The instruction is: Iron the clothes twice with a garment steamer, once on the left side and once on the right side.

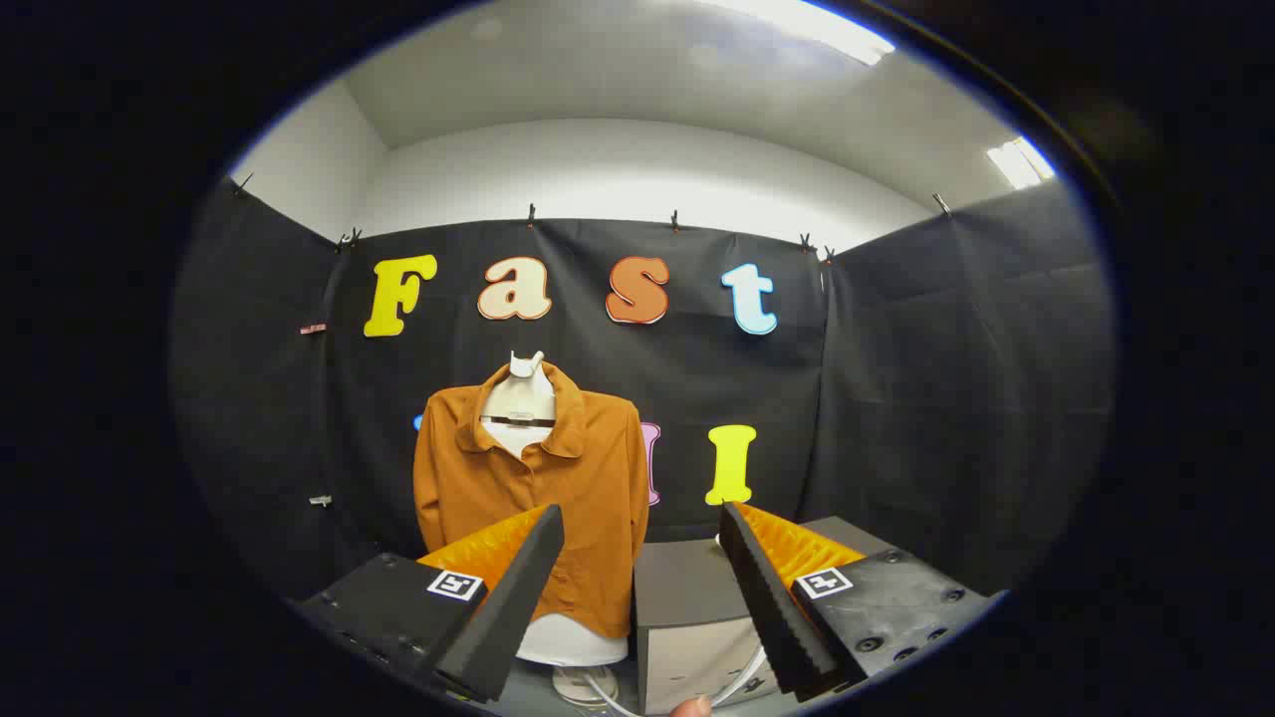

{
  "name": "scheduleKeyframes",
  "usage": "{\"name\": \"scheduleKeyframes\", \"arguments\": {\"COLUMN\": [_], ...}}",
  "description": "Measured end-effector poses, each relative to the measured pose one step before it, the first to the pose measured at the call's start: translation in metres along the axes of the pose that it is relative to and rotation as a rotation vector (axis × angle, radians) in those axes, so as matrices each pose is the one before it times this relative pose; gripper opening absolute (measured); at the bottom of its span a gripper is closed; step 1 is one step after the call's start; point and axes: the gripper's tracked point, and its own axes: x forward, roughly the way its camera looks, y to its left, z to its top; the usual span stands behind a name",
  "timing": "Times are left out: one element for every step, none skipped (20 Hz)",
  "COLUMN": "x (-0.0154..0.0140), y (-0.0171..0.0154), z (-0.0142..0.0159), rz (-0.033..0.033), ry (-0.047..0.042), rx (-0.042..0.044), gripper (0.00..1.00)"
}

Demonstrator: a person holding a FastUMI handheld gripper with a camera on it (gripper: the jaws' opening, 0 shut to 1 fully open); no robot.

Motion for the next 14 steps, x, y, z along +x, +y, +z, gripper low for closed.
{"name": "scheduleKeyframes", "arguments": {"x": [0.00101,-0.00001,-0.0003,-0.00144,-0.00102,-0.00021,0.00078,-0.00028,-0.00022,-0.00028,0.00053,-0.0003,-0.00029,0.0], "y": [0.00374,0.0039,0.00156,0.00118,0.00144,0.0017,0.00083,-0.00205,-0.00059,0.00119,0.00171,0.00142,0.00039,0.00081], "z": [0.0057,0.00194,-0.00168,-0.00349,-0.00344,-0.00404,-0.00206,-0.00104,0.00046,-0.0008,-0.00176,-0.00041,-0.00102,-0.00117], "rz": [0.00323,0.00635,0.00463,0.0073,0.00625,0.00587,0.00109,-0.00301,-0.0004,0.00319,0.0033,0.00413,0.00311,0.00114], "ry": [-0.01448,-0.00935,0.00247,0.00771,0.01271,0.01064,0.01163,0.00475,0.00163,0.00324,0.00355,0.00184,0.00163,0.00105], "rx": [-0.00305,-0.00748,-0.0127,-0.0077,0.00441,0.01096,0.00335,0.00065,0.00212,0.00532,0.00439,0.00111,-0.0015,-0.0001], "gripper": [0.98,0.98,0.98,0.98,0.98,0.98,0.98,0.98,0.98,0.98,0.98,0.98,0.98,0.98]}}
